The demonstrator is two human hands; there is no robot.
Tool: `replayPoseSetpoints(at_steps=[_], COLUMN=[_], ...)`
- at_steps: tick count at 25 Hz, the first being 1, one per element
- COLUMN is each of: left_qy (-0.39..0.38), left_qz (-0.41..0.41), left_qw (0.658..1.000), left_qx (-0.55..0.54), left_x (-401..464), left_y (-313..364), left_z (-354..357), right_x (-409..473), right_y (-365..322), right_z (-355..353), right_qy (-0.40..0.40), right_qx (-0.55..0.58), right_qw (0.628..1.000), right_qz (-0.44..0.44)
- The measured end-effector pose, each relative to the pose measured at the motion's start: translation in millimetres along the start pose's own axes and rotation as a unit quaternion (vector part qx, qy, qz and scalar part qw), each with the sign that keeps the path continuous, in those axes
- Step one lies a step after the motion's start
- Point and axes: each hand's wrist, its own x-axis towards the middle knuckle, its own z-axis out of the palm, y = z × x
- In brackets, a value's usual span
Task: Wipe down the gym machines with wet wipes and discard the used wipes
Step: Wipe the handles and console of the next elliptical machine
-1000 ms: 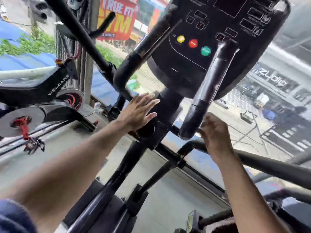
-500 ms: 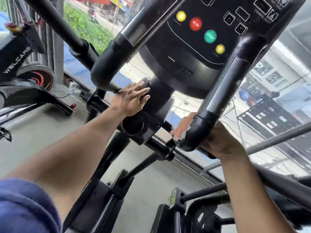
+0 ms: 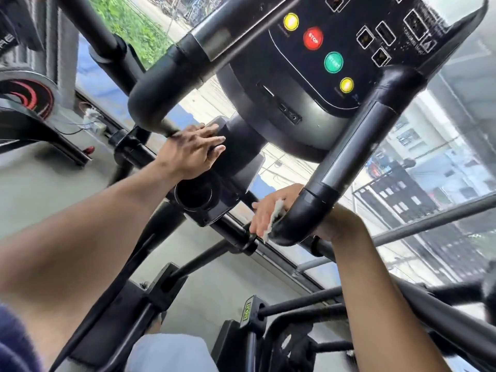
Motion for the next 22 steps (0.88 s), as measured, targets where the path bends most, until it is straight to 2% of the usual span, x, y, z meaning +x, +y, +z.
replayPoseSetpoints(at_steps=[2,6,7,9,13,16,17,18,20,21,22], left_qy=[0.024,0.024,0.027,0.034,-0.005,-0.083,-0.117,-0.144,-0.167,-0.170,-0.166], left_qz=[0.007,0.012,0.013,0.010,-0.009,-0.035,-0.041,-0.047,-0.081,-0.107,-0.125], left_qw=[1.000,1.000,1.000,0.999,1.000,0.995,0.990,0.985,0.977,0.974,0.971], left_qx=[0.004,-0.002,-0.001,0.005,0.016,0.044,0.065,0.083,0.102,0.108,0.119], left_x=[-2,-1,-2,-3,-2,2,6,11,19,21,21], left_y=[-1,-3,-3,-4,3,8,12,17,30,37,40], left_z=[4,7,7,5,-1,-11,-14,-15,-16,-15,-12], right_x=[0,7,10,11,10,9,8,7,14,19,23], right_y=[-7,-15,-17,-21,-22,-12,-15,-19,-17,-8,7], right_z=[5,13,15,19,11,0,5,10,14,7,1], right_qy=[-0.033,-0.052,-0.056,-0.031,-0.054,-0.062,-0.061,-0.033,0.065,0.101,0.079], right_qx=[0.121,0.375,0.408,0.419,0.324,0.242,0.182,0.111,0.095,0.047,-0.048], right_qw=[0.991,0.917,0.901,0.899,0.941,0.968,0.981,0.993,0.993,0.993,0.995], right_qz=[-0.054,-0.123,-0.135,-0.125,-0.084,0.011,0.027,0.024,0.028,0.028,0.031])
